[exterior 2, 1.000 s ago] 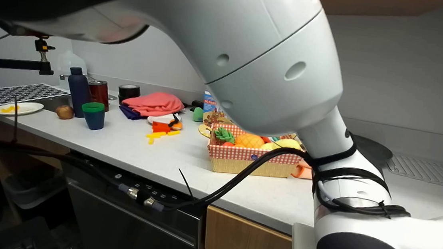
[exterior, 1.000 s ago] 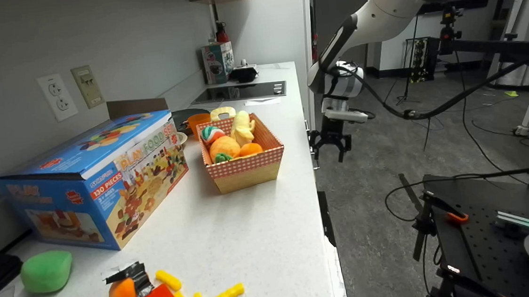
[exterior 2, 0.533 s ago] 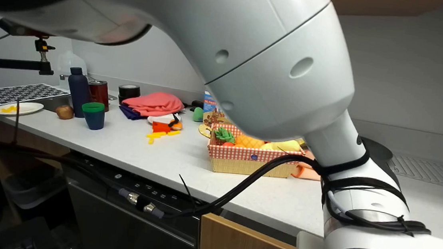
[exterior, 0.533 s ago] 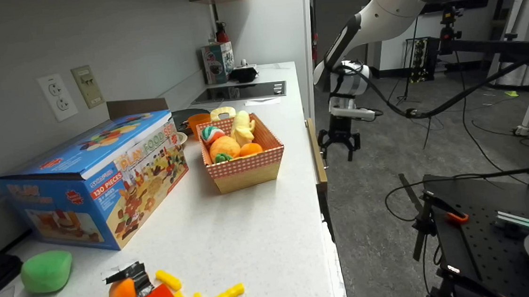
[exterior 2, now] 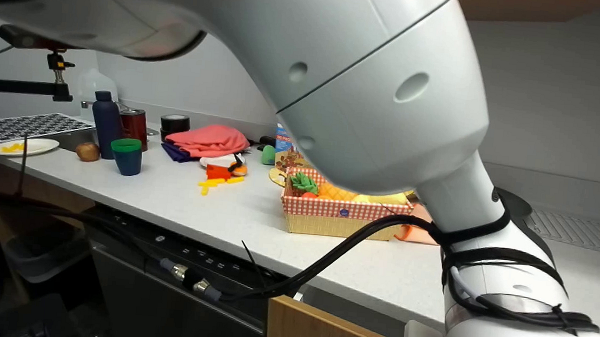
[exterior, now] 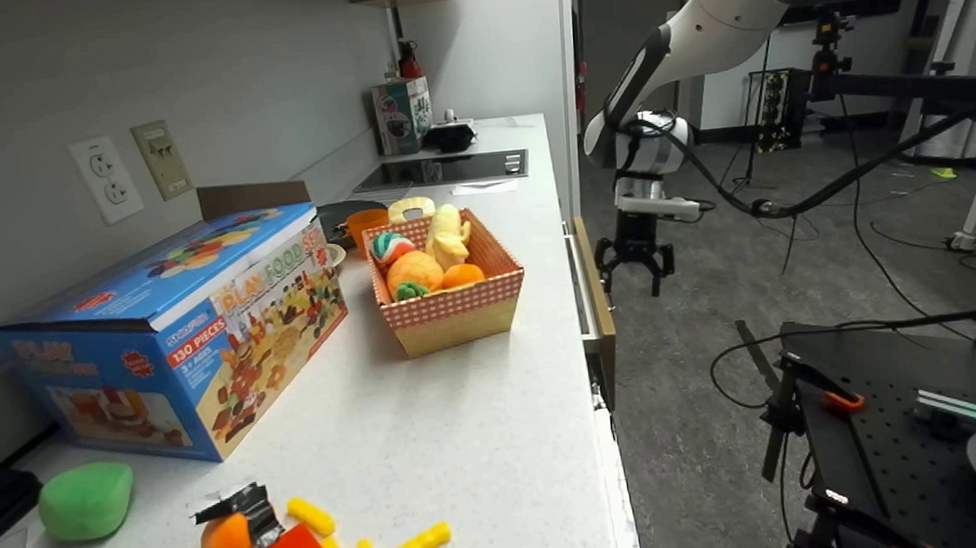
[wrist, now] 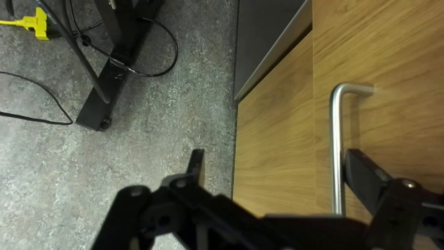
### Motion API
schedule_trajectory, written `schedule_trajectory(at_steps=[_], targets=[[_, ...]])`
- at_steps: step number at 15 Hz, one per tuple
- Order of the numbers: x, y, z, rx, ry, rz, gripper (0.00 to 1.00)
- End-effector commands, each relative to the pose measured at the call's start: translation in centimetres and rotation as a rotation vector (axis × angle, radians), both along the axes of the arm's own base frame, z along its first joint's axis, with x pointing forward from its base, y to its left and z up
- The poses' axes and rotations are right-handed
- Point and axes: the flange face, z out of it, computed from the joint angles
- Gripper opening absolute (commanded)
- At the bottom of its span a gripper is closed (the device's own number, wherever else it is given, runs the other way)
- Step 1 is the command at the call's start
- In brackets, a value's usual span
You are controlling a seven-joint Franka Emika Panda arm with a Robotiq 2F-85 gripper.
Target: Push the drawer closed, open the drawer, place the pineapple and watermelon plush toy inside the drawer then close it.
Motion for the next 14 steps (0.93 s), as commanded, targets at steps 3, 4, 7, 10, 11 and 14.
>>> schedule_trajectory(at_steps=[3, 4, 7, 10, 11, 14], targets=[[-2.3, -1.8, -3.1, -0.054, 0.149, 0.006, 1.00], [-2.5, -2.0, -3.1, -0.047, 0.156, 0.004, 1.00], [-3.1, -2.3, -2.9, -0.035, 0.177, -0.009, 1.00], [-3.5, -2.4, -3.1, -0.031, 0.210, -0.018, 1.00], [-3.4, -2.3, -3.2, -0.029, 0.221, 0.001, 1.00], [-2.7, -2.1, -3.3, 0.011, 0.119, 0.033, 1.00]])
